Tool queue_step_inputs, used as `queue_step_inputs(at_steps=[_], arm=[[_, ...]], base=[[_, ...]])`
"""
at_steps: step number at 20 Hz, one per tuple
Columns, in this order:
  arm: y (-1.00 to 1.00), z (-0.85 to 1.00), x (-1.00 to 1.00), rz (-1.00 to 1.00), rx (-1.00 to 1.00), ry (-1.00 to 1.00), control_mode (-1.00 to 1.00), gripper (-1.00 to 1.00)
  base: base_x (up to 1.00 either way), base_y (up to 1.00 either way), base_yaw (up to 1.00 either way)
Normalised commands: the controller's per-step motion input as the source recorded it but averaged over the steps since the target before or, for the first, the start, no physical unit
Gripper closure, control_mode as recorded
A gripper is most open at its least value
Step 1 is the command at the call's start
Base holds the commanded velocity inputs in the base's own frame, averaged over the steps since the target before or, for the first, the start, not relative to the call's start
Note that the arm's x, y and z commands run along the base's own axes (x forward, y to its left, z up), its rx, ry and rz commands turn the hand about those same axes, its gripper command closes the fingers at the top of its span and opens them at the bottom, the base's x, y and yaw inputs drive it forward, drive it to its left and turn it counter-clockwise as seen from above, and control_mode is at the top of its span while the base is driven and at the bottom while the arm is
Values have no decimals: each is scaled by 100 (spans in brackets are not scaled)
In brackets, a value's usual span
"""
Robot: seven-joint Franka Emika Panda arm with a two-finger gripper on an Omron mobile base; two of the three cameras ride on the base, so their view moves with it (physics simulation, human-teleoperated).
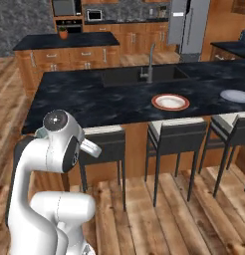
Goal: Place two dumplings into each of the tupperware containers and then place the containers in the fridge.
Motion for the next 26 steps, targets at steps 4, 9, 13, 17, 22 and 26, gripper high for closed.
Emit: queue_step_inputs(at_steps=[4, 9, 13, 17, 22, 26], arm=[[0, 0, 0, 0, 0, 0, 100, 100], [0, 0, 0, 0, 0, 0, 100, 100], [0, 0, 0, 0, 0, 0, 100, 100], [0, 0, 0, 0, 0, 0, 100, 100], [0, 0, 0, 0, 0, 0, 100, 100], [0, 0, 0, 0, 0, 0, 100, 100]], base=[[-19, 100, -30], [-16, 100, -26], [-8, 100, -13], [0, 100, -9], [6, 100, -23], [32, 100, -35]])
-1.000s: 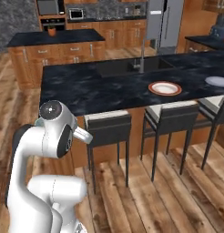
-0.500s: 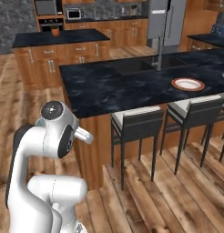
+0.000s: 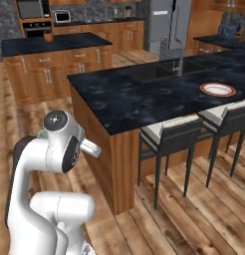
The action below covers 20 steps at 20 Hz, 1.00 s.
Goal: Place two dumplings into each of the tupperware containers and then place the containers in the fridge.
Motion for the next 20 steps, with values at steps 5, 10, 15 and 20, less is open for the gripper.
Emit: queue_step_inputs(at_steps=[5, 10, 15, 20], arm=[[0, 0, 0, 0, 0, 0, 100, 100], [0, 0, 0, 0, 0, 0, 100, 100], [0, 0, 0, 0, 0, 0, 100, 100], [0, 0, 0, 0, 0, 0, 100, 100]], base=[[42, 100, -39], [36, 100, -36], [18, 100, -31], [10, 100, -27]])
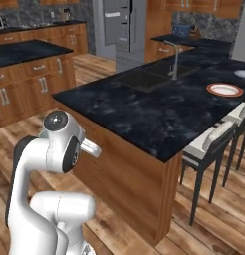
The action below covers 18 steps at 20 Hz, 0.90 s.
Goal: Place two dumplings into each of the tupperware containers and then place the containers in the fridge.
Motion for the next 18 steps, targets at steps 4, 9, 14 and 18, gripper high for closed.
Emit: queue_step_inputs(at_steps=[4, 9, 14, 18], arm=[[0, 0, 0, 0, 0, 0, 100, 100], [0, 0, 0, 0, 0, 0, 100, 100], [0, 0, 0, 0, 0, 0, 100, 100], [0, 0, 0, 0, 0, 0, 100, 100]], base=[[8, 100, -26], [9, 100, -25], [13, 100, -25], [35, 100, -18]])
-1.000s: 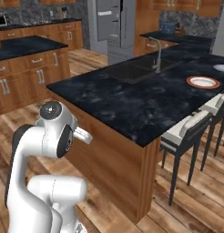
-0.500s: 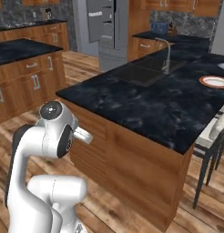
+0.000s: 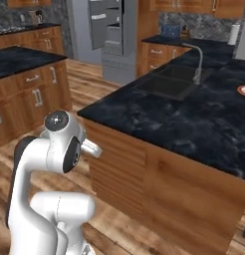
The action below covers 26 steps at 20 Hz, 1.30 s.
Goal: Place two dumplings into each of the tupperware containers and then place the containers in the fridge.
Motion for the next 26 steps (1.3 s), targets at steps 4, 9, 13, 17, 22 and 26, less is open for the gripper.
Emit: queue_step_inputs(at_steps=[4, 9, 13, 17, 22, 26], arm=[[0, 0, 0, 0, 0, 0, 100, 100], [0, 0, 0, 0, 0, 0, 100, 100], [0, 0, 0, 0, 0, 0, 100, 100], [0, 0, 0, 0, 0, 0, 100, 100], [0, 0, 0, 0, 0, 0, 100, 100], [0, 0, 0, 0, 0, 0, 100, 100]], base=[[23, 100, -29], [18, 100, -38], [15, 100, -40], [30, 100, -37], [49, 100, -40], [60, 100, -41]])
